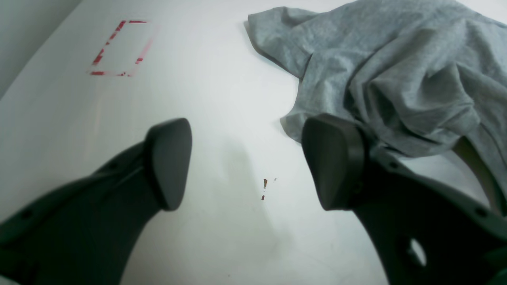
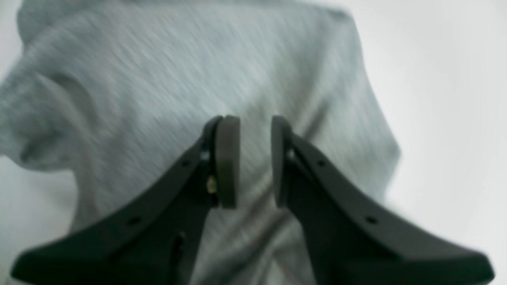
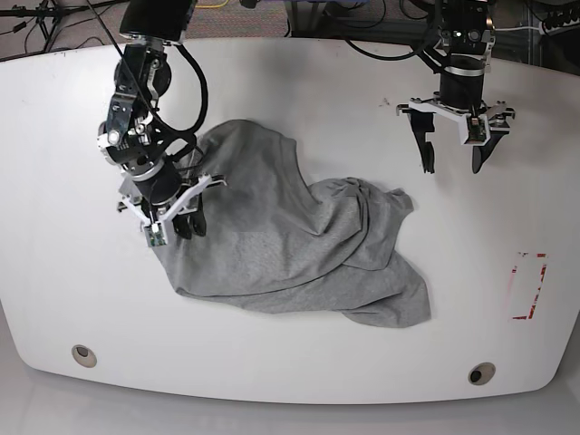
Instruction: Fold the T-shirt properly
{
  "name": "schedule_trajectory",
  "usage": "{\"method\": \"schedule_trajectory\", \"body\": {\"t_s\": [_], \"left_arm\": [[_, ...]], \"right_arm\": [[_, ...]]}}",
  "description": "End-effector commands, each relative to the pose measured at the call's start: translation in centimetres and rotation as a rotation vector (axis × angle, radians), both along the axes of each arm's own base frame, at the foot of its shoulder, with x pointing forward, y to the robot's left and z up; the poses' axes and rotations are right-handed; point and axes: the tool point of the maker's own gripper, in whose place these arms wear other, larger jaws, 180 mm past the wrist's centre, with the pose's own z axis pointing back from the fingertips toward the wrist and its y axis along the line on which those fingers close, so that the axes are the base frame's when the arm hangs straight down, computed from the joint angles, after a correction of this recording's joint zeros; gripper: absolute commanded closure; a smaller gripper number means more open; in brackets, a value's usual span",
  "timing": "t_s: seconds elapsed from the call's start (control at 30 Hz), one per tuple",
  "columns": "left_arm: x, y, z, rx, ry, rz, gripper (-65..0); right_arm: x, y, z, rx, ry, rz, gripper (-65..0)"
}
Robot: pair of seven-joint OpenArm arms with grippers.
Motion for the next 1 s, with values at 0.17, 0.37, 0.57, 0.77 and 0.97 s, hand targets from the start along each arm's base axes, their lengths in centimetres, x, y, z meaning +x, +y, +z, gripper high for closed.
{"method": "schedule_trajectory", "body": {"t_s": [0.17, 0.37, 0.57, 0.77, 0.97], "left_arm": [[0.3, 0.0, 1.5, 0.014, -0.05, -0.008, -44.7], [0.1, -0.2, 1.5, 0.016, -0.048, -0.028, -44.7], [0.3, -0.3, 1.7, 0.014, -0.059, -0.033, -44.6], [0.5, 0.1, 2.2, 0.019, -0.074, -0.013, -44.7], [0.6, 0.1, 2.1, 0.021, -0.073, -0.012, -44.7]], "right_arm": [[2.2, 1.1, 2.4, -0.185, -0.081, 0.072, -19.5], [2.4, 0.8, 1.7, -0.16, -0.061, 0.065, -28.8], [1.2, -0.4, -0.1, -0.107, -0.008, 0.032, -40.5], [-0.7, -0.6, 0.9, -0.129, -0.034, 0.028, -42.4], [-2.0, -0.9, 2.0, -0.131, -0.055, 0.012, -42.4]]}}
